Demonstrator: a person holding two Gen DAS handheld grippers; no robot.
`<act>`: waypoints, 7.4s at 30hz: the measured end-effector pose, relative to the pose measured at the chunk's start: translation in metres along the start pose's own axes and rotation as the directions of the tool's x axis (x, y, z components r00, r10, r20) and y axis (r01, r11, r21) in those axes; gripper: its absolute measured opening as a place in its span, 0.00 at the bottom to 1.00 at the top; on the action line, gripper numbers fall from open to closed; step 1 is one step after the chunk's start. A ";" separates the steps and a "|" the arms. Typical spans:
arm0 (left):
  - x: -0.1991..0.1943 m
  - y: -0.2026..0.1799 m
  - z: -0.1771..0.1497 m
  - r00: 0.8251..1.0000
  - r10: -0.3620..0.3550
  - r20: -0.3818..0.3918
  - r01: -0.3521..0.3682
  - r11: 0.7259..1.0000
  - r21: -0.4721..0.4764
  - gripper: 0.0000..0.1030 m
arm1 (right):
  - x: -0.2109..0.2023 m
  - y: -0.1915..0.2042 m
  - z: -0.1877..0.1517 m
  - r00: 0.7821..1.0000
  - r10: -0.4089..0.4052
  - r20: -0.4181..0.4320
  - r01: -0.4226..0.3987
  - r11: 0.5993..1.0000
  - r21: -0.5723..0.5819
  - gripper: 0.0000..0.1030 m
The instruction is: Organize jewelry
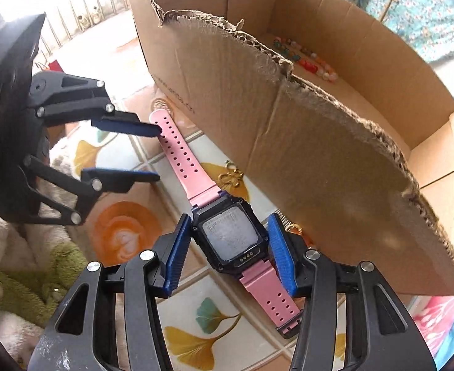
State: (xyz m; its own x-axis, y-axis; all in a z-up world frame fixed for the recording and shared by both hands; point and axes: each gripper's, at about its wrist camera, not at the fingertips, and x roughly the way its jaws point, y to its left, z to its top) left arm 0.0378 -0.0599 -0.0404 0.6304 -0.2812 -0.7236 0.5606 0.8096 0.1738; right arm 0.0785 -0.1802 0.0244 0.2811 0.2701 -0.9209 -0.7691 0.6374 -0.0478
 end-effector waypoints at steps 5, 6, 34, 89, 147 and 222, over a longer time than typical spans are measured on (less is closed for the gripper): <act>-0.005 -0.017 -0.001 1.000 0.028 0.010 -0.029 0.995 0.095 0.37 | -0.002 -0.006 0.002 0.992 0.123 -0.034 -0.122 0.992 0.038 0.46; -0.006 -0.020 -0.002 0.999 0.029 0.013 -0.031 0.993 0.110 0.37 | 0.000 -0.010 0.003 0.986 0.158 -0.045 -0.155 0.986 0.057 0.46; -0.008 0.026 0.001 0.950 -0.299 -0.085 0.282 0.944 -0.173 0.04 | 0.019 0.020 -0.012 0.987 0.157 -0.044 -0.155 0.987 0.034 0.47; -0.142 0.055 0.038 0.998 -0.059 0.016 0.058 0.997 0.043 0.03 | -0.106 0.048 -0.039 0.918 -0.222 0.329 0.163 0.967 0.197 0.03; 0.146 0.152 0.176 0.737 -0.346 -0.580 0.163 0.925 -0.344 0.30 | 0.022 -0.177 0.119 0.915 -0.232 -0.331 0.289 0.948 0.135 0.18; -0.045 0.151 -0.012 0.979 0.193 -0.070 -0.198 0.796 -0.573 0.93 | -0.005 -0.048 -0.099 0.936 -0.296 0.191 0.036 0.619 0.784 0.21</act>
State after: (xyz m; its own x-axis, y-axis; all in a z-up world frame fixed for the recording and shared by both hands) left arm 0.0872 0.0810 0.0103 0.6879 -0.0826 -0.7211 0.0137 0.9948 -0.1009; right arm 0.0573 -0.2830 -0.0069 0.6005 0.2015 -0.7738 -0.0160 0.9706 0.2404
